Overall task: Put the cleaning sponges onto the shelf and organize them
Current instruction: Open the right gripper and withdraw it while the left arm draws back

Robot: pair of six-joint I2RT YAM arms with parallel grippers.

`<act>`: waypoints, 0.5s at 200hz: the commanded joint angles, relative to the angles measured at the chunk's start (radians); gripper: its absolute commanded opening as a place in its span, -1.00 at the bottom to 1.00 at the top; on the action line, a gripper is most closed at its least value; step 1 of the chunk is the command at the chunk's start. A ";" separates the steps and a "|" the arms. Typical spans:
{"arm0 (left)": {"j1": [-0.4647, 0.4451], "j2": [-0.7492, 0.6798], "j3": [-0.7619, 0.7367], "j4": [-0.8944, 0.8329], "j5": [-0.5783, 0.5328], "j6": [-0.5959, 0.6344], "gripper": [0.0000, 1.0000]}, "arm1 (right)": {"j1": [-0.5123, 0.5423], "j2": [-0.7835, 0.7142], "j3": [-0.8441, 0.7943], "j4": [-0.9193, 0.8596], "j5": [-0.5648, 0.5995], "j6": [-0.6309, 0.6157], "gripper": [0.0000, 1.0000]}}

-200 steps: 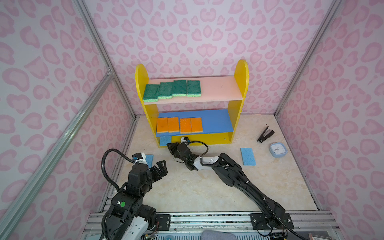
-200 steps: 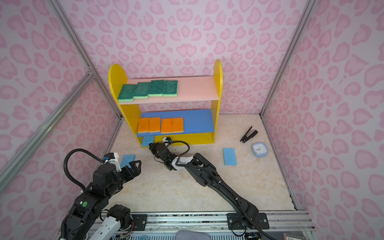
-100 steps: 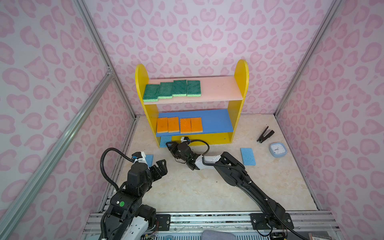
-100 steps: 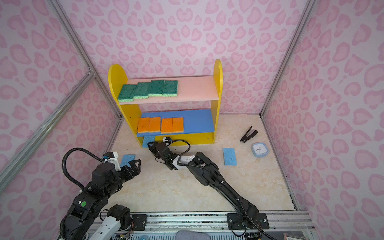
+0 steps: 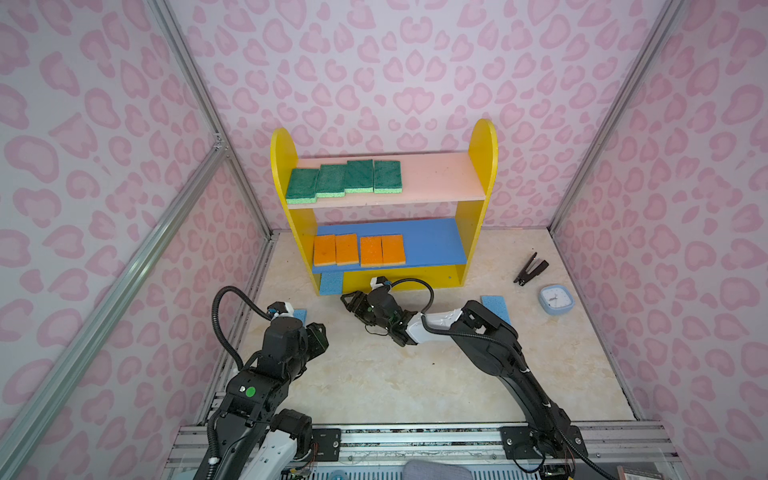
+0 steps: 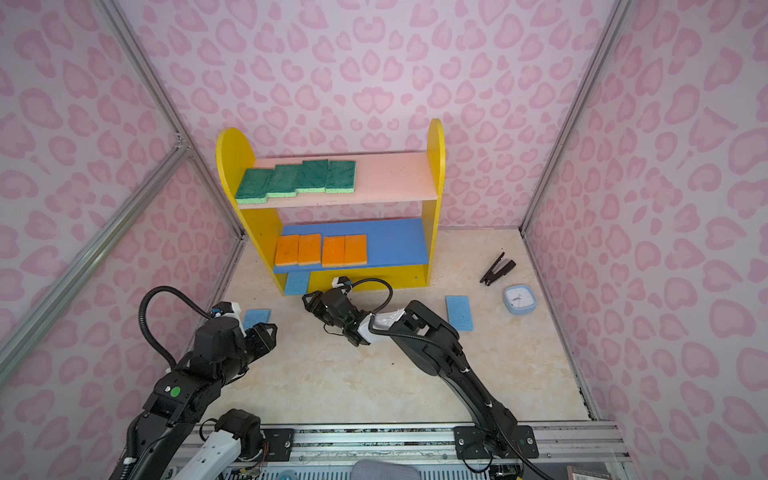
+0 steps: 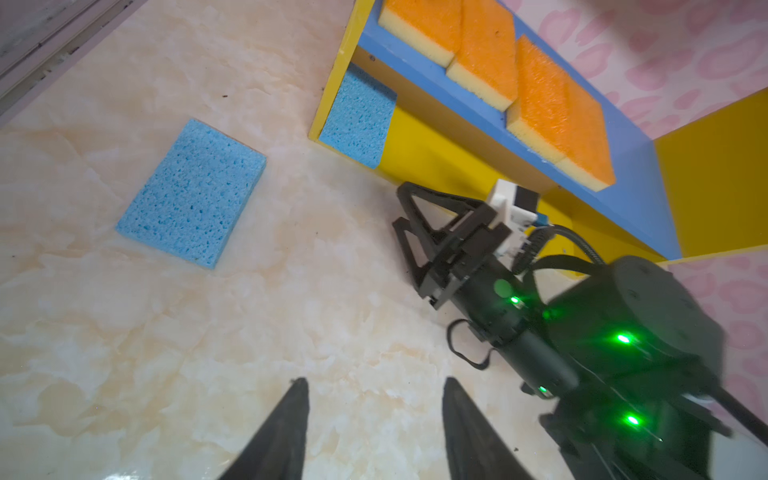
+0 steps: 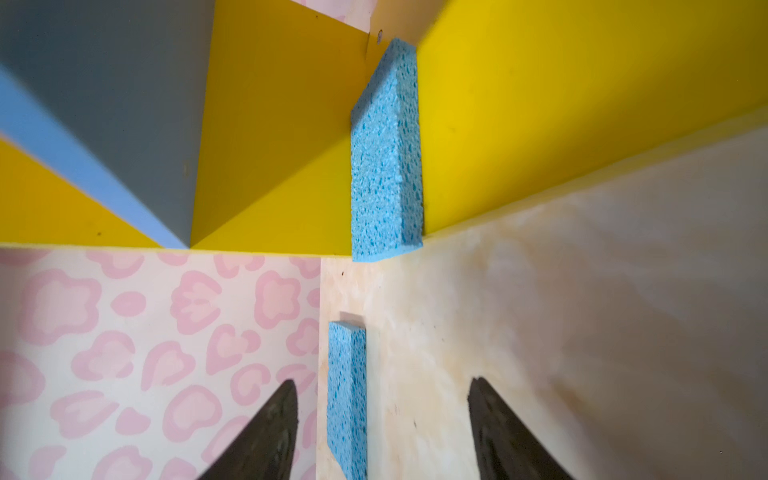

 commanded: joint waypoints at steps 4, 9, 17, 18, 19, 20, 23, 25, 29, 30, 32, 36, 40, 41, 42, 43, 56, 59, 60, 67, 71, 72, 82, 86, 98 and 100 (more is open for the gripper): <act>0.005 0.079 -0.018 -0.002 -0.074 -0.034 0.29 | -0.013 -0.083 -0.150 0.085 -0.031 -0.063 0.31; 0.008 0.097 -0.025 0.010 -0.078 -0.041 0.35 | -0.018 -0.103 -0.179 0.101 -0.040 -0.070 0.31; 0.013 0.125 -0.042 0.034 -0.078 -0.049 0.43 | -0.028 -0.144 -0.230 0.116 -0.055 -0.083 0.31; 0.014 0.128 -0.045 0.039 -0.078 -0.051 0.44 | -0.030 -0.148 -0.236 0.118 -0.058 -0.085 0.31; 0.014 0.133 -0.047 0.043 -0.079 -0.052 0.45 | -0.032 -0.154 -0.241 0.119 -0.062 -0.087 0.31; 0.015 0.137 -0.048 0.046 -0.080 -0.054 0.47 | -0.034 -0.159 -0.247 0.120 -0.064 -0.088 0.31; 0.017 0.147 -0.054 0.056 -0.080 -0.058 0.49 | -0.037 -0.174 -0.264 0.123 -0.071 -0.096 0.31; 0.019 0.155 -0.056 0.061 -0.083 -0.061 0.51 | -0.039 -0.185 -0.276 0.126 -0.076 -0.100 0.31; 0.022 0.171 -0.062 0.074 -0.089 -0.068 0.53 | -0.049 -0.205 -0.291 0.132 -0.085 -0.110 0.29; 0.023 0.174 -0.063 0.077 -0.090 -0.070 0.53 | -0.050 -0.211 -0.298 0.132 -0.088 -0.112 0.29; 0.024 0.184 -0.065 0.084 -0.094 -0.073 0.54 | -0.054 -0.221 -0.311 0.135 -0.091 -0.117 0.28; 0.028 0.200 -0.070 0.098 -0.099 -0.077 0.56 | -0.062 -0.243 -0.331 0.137 -0.103 -0.125 0.27; 0.036 0.218 -0.076 0.113 -0.102 -0.078 0.56 | -0.071 -0.266 -0.353 0.137 -0.113 -0.134 0.26; 0.038 0.222 -0.076 0.117 -0.103 -0.078 0.56 | -0.073 -0.269 -0.359 0.136 -0.116 -0.137 0.26; 0.039 0.227 -0.077 0.120 -0.104 -0.078 0.56 | -0.075 -0.275 -0.363 0.136 -0.117 -0.139 0.27; 0.041 0.233 -0.079 0.124 -0.104 -0.079 0.56 | -0.077 -0.282 -0.368 0.136 -0.121 -0.141 0.26; 0.084 0.307 -0.078 0.164 -0.090 -0.073 0.54 | -0.109 -0.357 -0.437 0.137 -0.157 -0.171 0.25; 0.095 0.326 -0.076 0.172 -0.088 -0.072 0.53 | -0.117 -0.374 -0.452 0.137 -0.165 -0.177 0.25; 0.100 0.334 -0.074 0.174 -0.085 -0.071 0.53 | -0.119 -0.381 -0.457 0.137 -0.168 -0.178 0.25; 0.129 0.381 -0.064 0.186 -0.075 -0.069 0.51 | -0.137 -0.421 -0.494 0.132 -0.184 -0.192 0.24; 0.147 0.409 -0.057 0.193 -0.064 -0.067 0.49 | -0.143 -0.438 -0.509 0.128 -0.190 -0.200 0.24; 0.154 0.416 -0.055 0.195 -0.061 -0.067 0.49 | -0.146 -0.444 -0.514 0.126 -0.191 -0.202 0.24; 0.198 0.482 -0.037 0.210 -0.045 -0.064 0.48 | -0.172 -0.497 -0.559 0.114 -0.209 -0.222 0.24; 0.215 0.508 -0.029 0.214 -0.045 -0.064 0.48 | -0.182 -0.516 -0.577 0.109 -0.213 -0.230 0.24; 0.270 0.578 -0.004 0.220 -0.035 -0.067 0.47 | -0.216 -0.565 -0.628 0.103 -0.227 -0.243 0.24; 0.279 0.591 0.000 0.221 -0.033 -0.068 0.47 | -0.223 -0.574 -0.637 0.103 -0.230 -0.245 0.25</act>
